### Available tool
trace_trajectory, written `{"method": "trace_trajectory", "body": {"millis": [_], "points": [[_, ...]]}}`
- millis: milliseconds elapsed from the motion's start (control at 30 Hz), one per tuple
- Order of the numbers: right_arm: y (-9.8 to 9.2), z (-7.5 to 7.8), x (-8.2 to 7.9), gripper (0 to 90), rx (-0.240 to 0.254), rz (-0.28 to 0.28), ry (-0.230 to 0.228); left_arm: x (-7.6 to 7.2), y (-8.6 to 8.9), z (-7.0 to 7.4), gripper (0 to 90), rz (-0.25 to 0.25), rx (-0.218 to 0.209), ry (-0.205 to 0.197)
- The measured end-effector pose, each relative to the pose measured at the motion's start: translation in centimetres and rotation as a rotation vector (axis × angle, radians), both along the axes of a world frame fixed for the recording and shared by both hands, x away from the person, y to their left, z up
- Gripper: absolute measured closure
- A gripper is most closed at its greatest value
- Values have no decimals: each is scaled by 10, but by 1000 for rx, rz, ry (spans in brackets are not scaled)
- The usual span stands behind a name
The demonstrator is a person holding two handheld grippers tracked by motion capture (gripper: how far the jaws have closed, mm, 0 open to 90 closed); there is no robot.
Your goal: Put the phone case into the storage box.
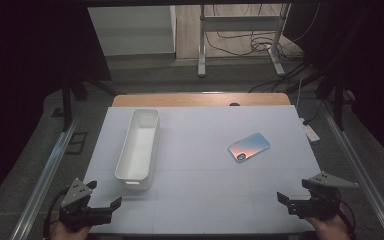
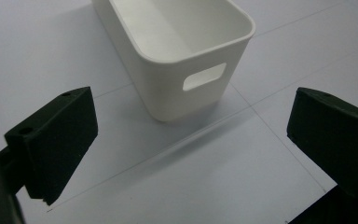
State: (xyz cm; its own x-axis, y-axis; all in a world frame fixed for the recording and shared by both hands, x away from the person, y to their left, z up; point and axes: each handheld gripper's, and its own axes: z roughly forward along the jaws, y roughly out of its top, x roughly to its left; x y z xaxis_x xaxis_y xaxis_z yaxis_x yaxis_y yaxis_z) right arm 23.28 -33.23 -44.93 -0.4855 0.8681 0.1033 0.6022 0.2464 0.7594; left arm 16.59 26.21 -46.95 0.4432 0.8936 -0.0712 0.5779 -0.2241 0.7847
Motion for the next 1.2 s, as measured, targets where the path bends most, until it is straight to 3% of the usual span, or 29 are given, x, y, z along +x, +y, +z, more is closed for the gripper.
{"method": "trace_trajectory", "body": {"millis": [633,1100,1200], "points": [[3,-1,3,0,-19,14,26,-2,0,0,20,-11,4,-7],[5,0,3,0,-34,18,27,-2,0,0,0,-10,3,-8],[6,-1,4,0,-51,22,4,-1,0,0,0,-11,5,-5]]}}
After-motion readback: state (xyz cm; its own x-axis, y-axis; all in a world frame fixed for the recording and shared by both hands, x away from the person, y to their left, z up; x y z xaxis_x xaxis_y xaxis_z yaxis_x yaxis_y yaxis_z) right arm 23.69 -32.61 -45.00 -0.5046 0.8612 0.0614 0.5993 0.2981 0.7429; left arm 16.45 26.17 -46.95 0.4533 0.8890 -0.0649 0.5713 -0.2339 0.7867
